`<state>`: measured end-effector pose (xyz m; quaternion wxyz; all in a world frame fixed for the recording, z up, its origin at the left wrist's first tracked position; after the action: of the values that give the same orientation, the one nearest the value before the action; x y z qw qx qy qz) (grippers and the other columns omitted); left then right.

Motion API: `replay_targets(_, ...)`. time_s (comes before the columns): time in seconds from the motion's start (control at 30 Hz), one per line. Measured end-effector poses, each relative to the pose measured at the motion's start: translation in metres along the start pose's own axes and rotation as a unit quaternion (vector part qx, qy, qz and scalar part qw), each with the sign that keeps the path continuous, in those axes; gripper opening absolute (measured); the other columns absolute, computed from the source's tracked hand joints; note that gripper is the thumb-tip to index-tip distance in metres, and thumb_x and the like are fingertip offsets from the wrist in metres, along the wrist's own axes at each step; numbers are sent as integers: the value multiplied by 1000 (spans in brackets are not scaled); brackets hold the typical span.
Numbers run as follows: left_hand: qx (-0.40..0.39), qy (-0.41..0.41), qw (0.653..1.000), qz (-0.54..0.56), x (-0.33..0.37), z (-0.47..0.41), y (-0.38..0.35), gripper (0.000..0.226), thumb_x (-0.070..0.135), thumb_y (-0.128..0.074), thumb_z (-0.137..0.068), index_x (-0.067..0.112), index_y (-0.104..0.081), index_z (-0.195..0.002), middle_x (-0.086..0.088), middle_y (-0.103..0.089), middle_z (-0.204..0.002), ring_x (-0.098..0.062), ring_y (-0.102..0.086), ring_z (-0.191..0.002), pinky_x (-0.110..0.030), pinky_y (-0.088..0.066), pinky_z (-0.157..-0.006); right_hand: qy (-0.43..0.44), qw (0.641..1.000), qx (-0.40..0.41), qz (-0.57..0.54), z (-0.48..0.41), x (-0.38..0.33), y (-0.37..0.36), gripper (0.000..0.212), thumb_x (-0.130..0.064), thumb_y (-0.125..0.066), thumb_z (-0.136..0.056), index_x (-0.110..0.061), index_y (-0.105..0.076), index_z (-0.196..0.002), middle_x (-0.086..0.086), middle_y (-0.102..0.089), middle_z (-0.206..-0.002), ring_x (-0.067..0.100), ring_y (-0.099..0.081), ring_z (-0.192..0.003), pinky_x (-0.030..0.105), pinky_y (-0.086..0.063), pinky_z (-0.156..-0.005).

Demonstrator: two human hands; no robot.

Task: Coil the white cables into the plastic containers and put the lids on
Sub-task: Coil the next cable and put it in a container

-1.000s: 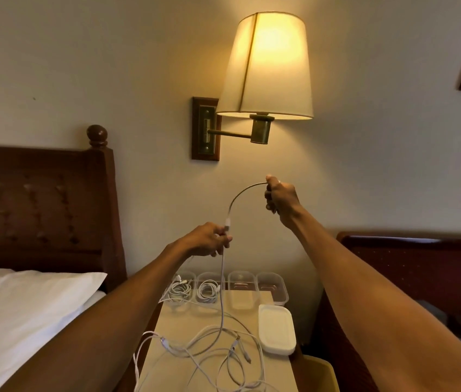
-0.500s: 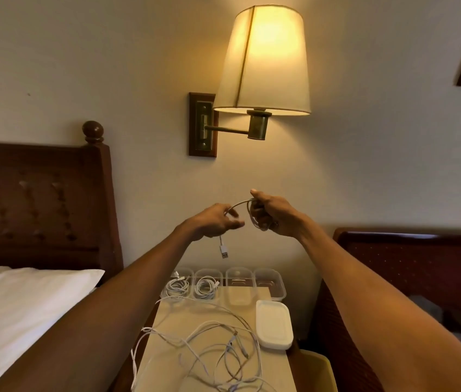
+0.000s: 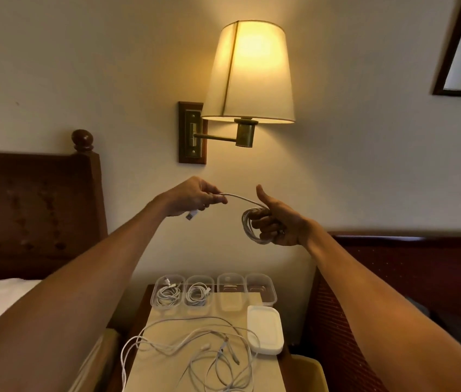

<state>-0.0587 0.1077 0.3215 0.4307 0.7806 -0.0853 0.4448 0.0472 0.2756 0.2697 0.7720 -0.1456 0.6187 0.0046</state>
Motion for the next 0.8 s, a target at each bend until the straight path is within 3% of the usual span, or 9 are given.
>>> replay_targets(0.1, 85, 23, 979, -181, -11, -4, -3, 17, 23, -61, -97, 16, -76, -101, 1, -68, -96, -18, -61, -88, -38, -55, -77, 29, 996, -81, -38, 1, -10, -13, 55, -65, -40, -93, -18, -33, -65, -5, -33, -52, 7, -29, -40, 18, -29, -39)
replay_targets(0.17, 150, 50, 951, -267, -14, -2, -5, 15, 22, -63, -96, 15, -76, -101, 2, -68, -96, -13, -61, -81, -36, -57, -71, 43, 991, -112, -65, 1, -15, -18, 52, -59, -39, -96, -18, -37, -65, -5, -36, -52, 7, -33, -39, 18, -33, -38)
replay_targets(0.23, 169, 60, 971, -158, -16, -3, -9, 16, 15, -60, -97, 8, -74, -102, -3, -71, -94, -14, -64, -78, -28, -55, -63, 54, 987, -123, -83, 1, -18, -22, 52, -57, -36, -99, -18, -40, -64, -5, -36, -51, 7, -29, -38, 18, -32, -37)
replay_targets(0.3, 152, 69, 984, 57, -12, 0, -18, 20, 10, -55, -99, -1, -71, -104, -13, -71, -96, -20, -68, -81, -26, -58, -65, 68, 982, -142, -104, 1, -22, -26, 53, -57, -33, -100, -19, -40, -63, -6, -33, -51, 7, -22, -40, 18, -30, -37)
replay_targets(0.4, 117, 81, 946, 290, 3, 9, -34, 18, 5, -52, -99, -4, -67, -104, -18, -69, -98, -23, -71, -82, -27, -61, -70, 89, 973, -172, -123, 3, -27, -32, 56, -57, -29, -100, -19, -42, -62, -7, -29, -52, 7, -20, -41, 19, -24, -39)
replay_targets(0.6, 18, 122, 904, 409, 15, 19, -50, 21, 7, -49, -100, 0, -68, -106, -13, -73, -90, -22, -71, -83, -30, -60, -72, 105, 973, -154, -134, 6, -29, -33, 61, -55, -27, -101, -17, -45, -58, -5, -42, -48, 7, -21, -39, 16, -29, -37)
replay_targets(0.8, -43, 146, 914, 375, 11, 20, -57, 22, 22, -46, -103, 9, -64, -104, -11, -68, -100, -23, -63, -93, -34, -53, -77, 115, 979, -122, -119, -3, -23, -23, 58, -56, -36, -99, -16, -43, -57, -4, -41, -47, 7, -33, -35, 16, -31, -37)
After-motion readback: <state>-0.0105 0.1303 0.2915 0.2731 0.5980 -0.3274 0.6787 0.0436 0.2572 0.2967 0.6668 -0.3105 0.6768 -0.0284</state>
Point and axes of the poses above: each hand's wrist, its own z-axis away from the middle knuckle, its own y-axis out of the back of the hand, x = y × z, the point moved 5 cm from there along -z, towards the middle knuckle
